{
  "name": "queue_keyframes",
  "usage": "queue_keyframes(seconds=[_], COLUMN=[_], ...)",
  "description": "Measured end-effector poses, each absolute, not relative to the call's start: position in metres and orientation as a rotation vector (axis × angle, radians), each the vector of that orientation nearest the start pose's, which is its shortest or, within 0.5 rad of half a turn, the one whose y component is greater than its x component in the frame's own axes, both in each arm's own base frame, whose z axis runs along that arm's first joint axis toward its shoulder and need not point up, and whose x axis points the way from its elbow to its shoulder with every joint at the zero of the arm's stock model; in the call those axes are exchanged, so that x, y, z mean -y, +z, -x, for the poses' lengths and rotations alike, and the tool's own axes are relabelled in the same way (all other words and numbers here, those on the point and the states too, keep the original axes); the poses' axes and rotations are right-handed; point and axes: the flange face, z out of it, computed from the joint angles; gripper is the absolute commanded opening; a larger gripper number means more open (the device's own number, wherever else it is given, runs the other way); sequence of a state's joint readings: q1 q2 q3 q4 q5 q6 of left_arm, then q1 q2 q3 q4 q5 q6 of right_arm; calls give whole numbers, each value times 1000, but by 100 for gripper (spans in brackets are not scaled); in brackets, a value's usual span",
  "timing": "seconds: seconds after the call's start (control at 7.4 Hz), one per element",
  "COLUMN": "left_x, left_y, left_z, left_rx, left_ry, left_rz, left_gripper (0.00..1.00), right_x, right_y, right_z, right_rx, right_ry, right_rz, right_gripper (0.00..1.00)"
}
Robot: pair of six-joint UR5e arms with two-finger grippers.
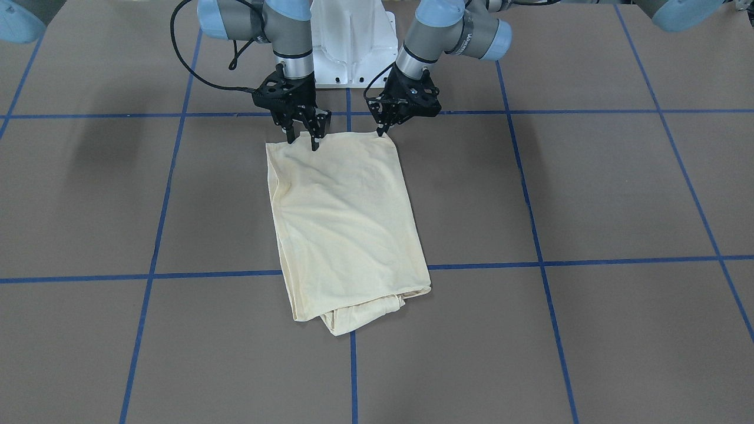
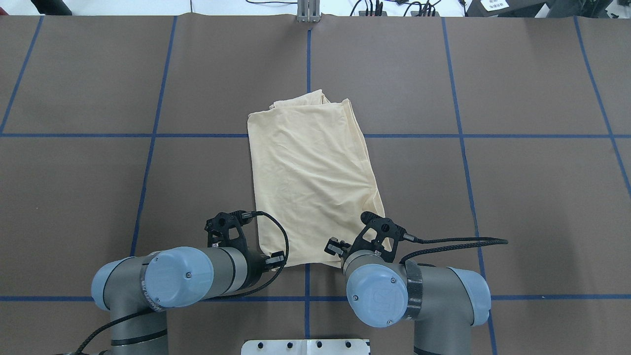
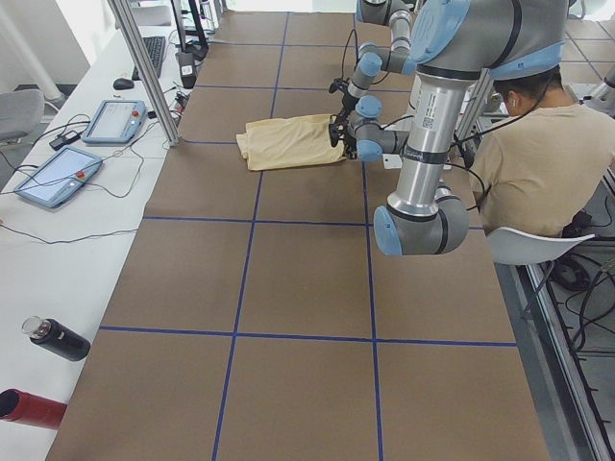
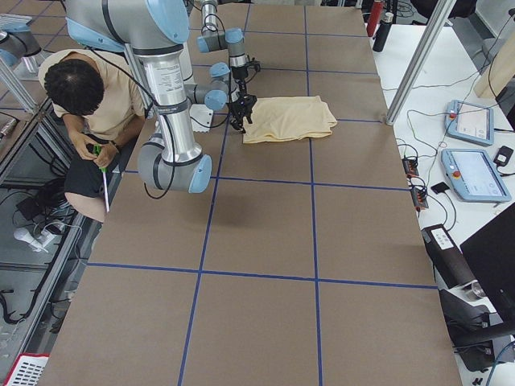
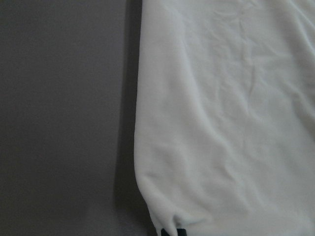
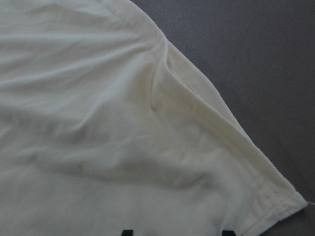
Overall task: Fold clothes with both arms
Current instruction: 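Grasp the near corners of the shirt with both grippers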
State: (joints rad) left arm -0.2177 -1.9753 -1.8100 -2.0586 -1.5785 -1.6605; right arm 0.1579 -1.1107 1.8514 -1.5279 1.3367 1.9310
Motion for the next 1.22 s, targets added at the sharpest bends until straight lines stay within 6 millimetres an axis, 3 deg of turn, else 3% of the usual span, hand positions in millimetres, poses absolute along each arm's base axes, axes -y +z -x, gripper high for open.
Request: queue_keyframes(seconds=[0.41,0.54,0.68,0.95,1.22], left_x=[261,261,262,262,262], left_y=[270,270,270,270,270], left_z=[-571,-571,-571,-571,-570], left_rx=[-1133,-1134,-1134,-1134,-1133], left_ry=[-269,-269,-270,-270,-270], left_rz=[-65,-65,-65,-65,-65], left_gripper=[0,0,0,0,0], right_x=[248,247,247,247,249], right_y=[276,276,276,277,275], right_z=[588,588,588,592,599], right_rx=[810,808,807,805,804], right_ry=[588,589,591,614,628], right_rz=[-141,-142,-142,-142,-145], right_gripper=[68,63,51,44,0])
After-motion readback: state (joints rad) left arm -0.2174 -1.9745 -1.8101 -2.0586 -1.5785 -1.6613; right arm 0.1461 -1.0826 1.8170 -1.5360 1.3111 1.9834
